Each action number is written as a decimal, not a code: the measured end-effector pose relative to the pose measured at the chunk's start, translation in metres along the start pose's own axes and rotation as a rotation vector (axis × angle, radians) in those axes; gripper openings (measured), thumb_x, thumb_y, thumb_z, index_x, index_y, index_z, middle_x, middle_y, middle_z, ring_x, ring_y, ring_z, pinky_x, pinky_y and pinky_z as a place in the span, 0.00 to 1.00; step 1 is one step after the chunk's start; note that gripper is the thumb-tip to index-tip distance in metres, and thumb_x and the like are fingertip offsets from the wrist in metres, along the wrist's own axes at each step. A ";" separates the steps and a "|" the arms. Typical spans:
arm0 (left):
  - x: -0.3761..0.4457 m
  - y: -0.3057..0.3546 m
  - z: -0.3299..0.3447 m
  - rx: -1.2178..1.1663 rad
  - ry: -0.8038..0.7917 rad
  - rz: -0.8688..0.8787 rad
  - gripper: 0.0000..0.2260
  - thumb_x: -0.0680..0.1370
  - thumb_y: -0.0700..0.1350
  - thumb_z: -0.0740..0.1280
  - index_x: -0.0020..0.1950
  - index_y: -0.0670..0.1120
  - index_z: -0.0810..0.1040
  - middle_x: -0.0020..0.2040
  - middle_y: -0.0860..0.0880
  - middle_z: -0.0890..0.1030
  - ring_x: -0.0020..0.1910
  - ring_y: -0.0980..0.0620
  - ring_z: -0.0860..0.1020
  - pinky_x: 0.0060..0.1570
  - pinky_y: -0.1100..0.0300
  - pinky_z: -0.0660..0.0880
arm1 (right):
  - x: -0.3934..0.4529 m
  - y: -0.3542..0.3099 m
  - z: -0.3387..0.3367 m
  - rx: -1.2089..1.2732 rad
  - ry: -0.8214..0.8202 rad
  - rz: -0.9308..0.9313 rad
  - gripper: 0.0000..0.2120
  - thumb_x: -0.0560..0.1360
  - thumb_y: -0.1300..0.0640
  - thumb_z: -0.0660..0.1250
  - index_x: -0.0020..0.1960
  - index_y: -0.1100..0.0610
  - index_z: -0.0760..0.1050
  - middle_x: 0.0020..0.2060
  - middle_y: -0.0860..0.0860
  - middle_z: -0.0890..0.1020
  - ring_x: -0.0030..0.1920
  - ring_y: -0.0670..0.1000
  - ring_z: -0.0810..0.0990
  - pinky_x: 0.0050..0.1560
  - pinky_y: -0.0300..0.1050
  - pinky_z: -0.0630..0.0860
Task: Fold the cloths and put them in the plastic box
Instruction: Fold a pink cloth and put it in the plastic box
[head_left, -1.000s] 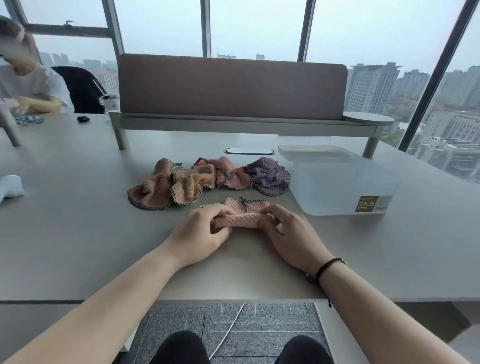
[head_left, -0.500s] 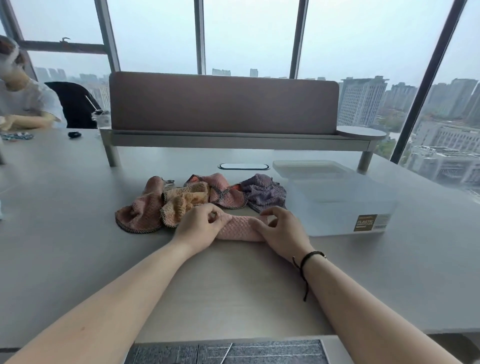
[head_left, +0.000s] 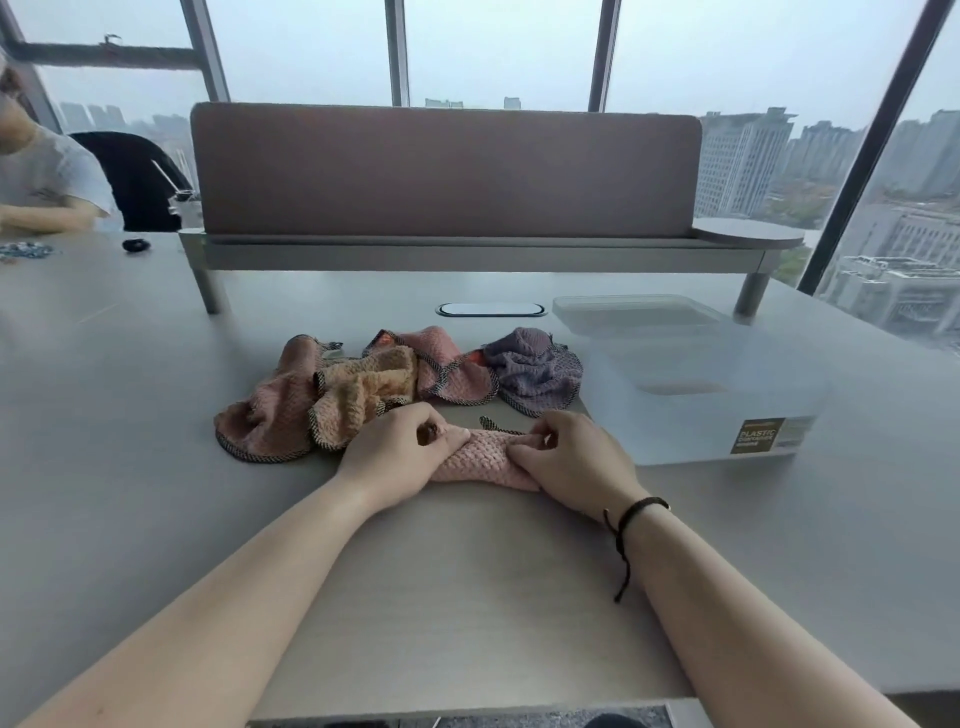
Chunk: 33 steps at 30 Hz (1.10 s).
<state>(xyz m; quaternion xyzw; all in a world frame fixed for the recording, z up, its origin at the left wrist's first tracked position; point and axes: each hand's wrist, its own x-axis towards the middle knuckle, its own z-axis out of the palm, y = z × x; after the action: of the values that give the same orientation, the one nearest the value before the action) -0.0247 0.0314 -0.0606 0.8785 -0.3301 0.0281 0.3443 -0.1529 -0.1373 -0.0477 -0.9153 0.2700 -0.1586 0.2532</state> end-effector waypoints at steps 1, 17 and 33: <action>0.000 0.000 -0.002 -0.063 -0.015 0.011 0.13 0.75 0.61 0.69 0.45 0.52 0.78 0.45 0.57 0.81 0.45 0.54 0.78 0.46 0.57 0.73 | -0.003 0.002 0.000 0.036 0.019 -0.010 0.12 0.68 0.39 0.68 0.42 0.47 0.75 0.43 0.43 0.82 0.48 0.50 0.80 0.47 0.44 0.75; 0.077 0.112 -0.034 -0.753 -0.306 0.086 0.14 0.66 0.47 0.77 0.44 0.46 0.74 0.37 0.44 0.82 0.39 0.44 0.81 0.39 0.47 0.79 | -0.012 0.018 -0.095 0.690 0.004 -0.192 0.12 0.70 0.61 0.77 0.40 0.52 0.73 0.32 0.60 0.81 0.29 0.50 0.71 0.28 0.40 0.65; 0.178 0.220 0.055 0.377 -0.659 0.446 0.06 0.72 0.43 0.75 0.44 0.52 0.82 0.40 0.59 0.80 0.39 0.59 0.79 0.35 0.65 0.72 | 0.084 0.061 -0.147 -0.160 -0.499 -0.056 0.10 0.74 0.54 0.71 0.54 0.55 0.82 0.49 0.52 0.84 0.48 0.53 0.81 0.52 0.46 0.79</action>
<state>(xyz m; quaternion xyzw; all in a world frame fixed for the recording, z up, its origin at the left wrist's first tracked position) -0.0273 -0.2222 0.0757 0.7952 -0.5930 -0.1202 0.0397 -0.1737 -0.2856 0.0523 -0.9503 0.1856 0.0872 0.2345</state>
